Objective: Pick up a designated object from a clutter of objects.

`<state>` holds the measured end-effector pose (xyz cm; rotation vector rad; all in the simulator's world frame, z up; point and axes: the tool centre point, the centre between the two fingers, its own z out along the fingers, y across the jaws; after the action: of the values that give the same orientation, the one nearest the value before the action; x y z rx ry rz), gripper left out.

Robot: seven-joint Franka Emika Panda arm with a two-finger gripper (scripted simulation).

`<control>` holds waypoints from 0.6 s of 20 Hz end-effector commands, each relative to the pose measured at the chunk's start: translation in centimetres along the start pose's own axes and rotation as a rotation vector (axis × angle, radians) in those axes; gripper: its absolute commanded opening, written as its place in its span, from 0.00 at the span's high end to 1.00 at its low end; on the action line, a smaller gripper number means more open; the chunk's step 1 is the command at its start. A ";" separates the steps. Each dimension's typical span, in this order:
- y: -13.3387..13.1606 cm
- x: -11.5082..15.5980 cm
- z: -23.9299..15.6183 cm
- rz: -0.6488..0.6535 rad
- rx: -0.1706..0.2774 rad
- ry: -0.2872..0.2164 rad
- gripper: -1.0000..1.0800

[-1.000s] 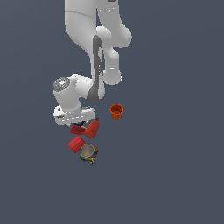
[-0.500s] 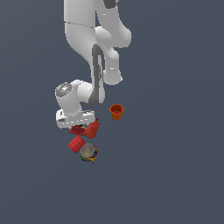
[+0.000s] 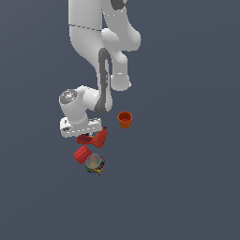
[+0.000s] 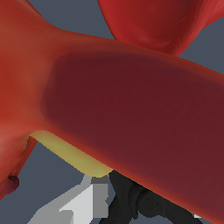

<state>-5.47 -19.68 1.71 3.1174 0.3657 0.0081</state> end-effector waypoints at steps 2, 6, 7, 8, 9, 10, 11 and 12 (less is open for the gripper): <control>-0.1 0.1 0.0 -0.002 0.000 0.000 1.00; -0.1 0.2 -0.6 -0.002 0.000 0.000 1.00; -0.1 0.2 -0.9 -0.002 0.000 0.000 1.00; -0.1 0.2 -1.2 -0.002 0.000 0.000 1.00; -0.2 0.3 -1.6 -0.002 0.000 0.000 1.00; -0.2 0.3 -2.0 -0.002 0.001 0.000 1.00; -0.2 0.3 -2.5 -0.002 0.001 0.000 1.00; -0.2 0.4 -3.1 -0.002 0.001 0.000 1.00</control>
<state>-5.37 -19.36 3.86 3.1198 0.3688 0.0017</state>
